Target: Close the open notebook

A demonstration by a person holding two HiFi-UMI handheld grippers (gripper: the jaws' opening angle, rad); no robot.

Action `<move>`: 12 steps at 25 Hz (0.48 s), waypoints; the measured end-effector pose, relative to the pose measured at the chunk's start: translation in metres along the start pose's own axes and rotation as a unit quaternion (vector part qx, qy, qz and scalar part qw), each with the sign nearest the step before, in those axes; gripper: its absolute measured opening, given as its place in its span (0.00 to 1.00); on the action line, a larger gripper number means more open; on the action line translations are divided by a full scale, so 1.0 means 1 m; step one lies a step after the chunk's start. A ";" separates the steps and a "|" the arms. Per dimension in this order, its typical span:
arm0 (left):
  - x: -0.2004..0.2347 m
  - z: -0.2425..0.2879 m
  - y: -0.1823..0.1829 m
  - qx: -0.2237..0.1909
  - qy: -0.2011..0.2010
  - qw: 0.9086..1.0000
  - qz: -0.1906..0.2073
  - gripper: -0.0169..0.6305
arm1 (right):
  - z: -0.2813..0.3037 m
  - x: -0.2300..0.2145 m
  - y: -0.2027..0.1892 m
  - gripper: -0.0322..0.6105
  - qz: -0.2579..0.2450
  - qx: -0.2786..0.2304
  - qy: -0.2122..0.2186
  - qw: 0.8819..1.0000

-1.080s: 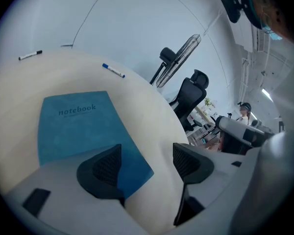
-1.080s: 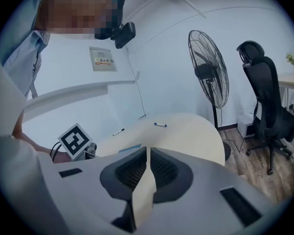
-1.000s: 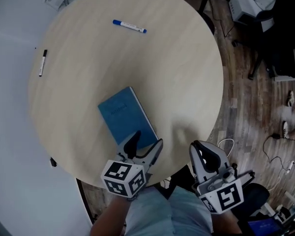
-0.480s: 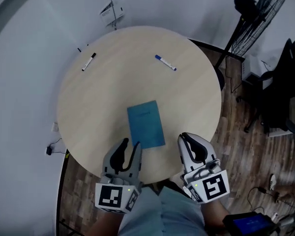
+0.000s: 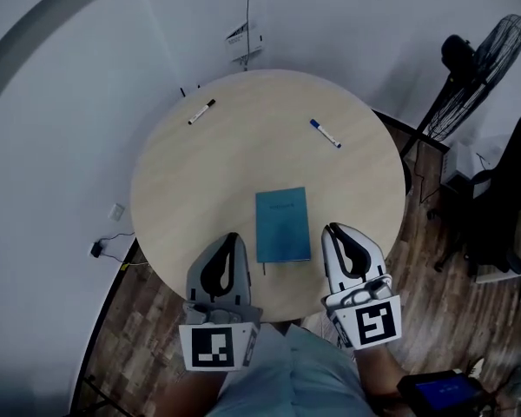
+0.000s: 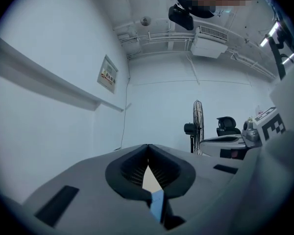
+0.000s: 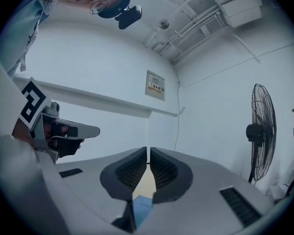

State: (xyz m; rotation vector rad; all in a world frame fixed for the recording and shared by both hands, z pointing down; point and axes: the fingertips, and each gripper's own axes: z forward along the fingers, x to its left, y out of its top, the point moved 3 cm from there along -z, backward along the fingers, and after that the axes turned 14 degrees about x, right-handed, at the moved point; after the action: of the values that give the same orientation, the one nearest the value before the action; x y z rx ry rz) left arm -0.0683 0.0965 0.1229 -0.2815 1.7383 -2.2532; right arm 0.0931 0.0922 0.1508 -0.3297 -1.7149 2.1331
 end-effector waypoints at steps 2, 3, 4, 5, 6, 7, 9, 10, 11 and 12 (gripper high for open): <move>0.002 -0.001 0.001 -0.002 0.001 1.000 0.002 0.06 | 0.000 0.002 0.002 0.13 -0.003 0.001 -0.002 1.000; 0.002 -0.001 0.001 -0.001 0.002 1.000 0.000 0.06 | 0.000 0.002 0.003 0.13 -0.004 0.002 -0.003 1.000; 0.002 0.000 0.001 0.000 0.002 1.000 -0.002 0.06 | 0.000 0.001 0.003 0.13 -0.005 0.003 -0.005 1.000; 0.003 0.001 0.000 0.002 0.003 1.000 -0.004 0.06 | 0.001 0.001 0.003 0.13 -0.006 0.003 -0.007 1.000; 0.004 0.001 0.000 0.003 0.004 1.000 -0.003 0.06 | 0.001 0.001 0.003 0.13 -0.007 0.004 -0.008 1.000; 0.006 0.001 0.000 0.002 0.005 1.000 0.000 0.06 | 0.001 0.002 0.002 0.13 -0.007 0.005 -0.009 1.000; 0.007 0.002 0.001 -0.001 0.005 1.000 0.002 0.06 | 0.002 0.003 0.001 0.13 -0.007 0.006 -0.010 1.000; 0.008 0.002 0.002 -0.002 0.004 1.000 0.002 0.06 | 0.002 0.003 0.000 0.13 -0.007 0.006 -0.011 1.000; 0.008 0.002 0.002 -0.003 0.003 1.000 0.003 0.06 | 0.003 0.003 0.000 0.13 -0.006 0.006 -0.011 1.000; 0.008 0.002 0.003 -0.003 0.002 1.000 0.004 0.06 | 0.003 0.004 0.001 0.13 -0.004 0.006 -0.011 1.000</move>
State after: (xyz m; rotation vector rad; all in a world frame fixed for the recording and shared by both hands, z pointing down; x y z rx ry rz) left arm -0.0746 0.0914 0.1208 -0.2692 1.7454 -2.2447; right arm 0.0885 0.0910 0.1511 -0.2970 -1.7110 2.1483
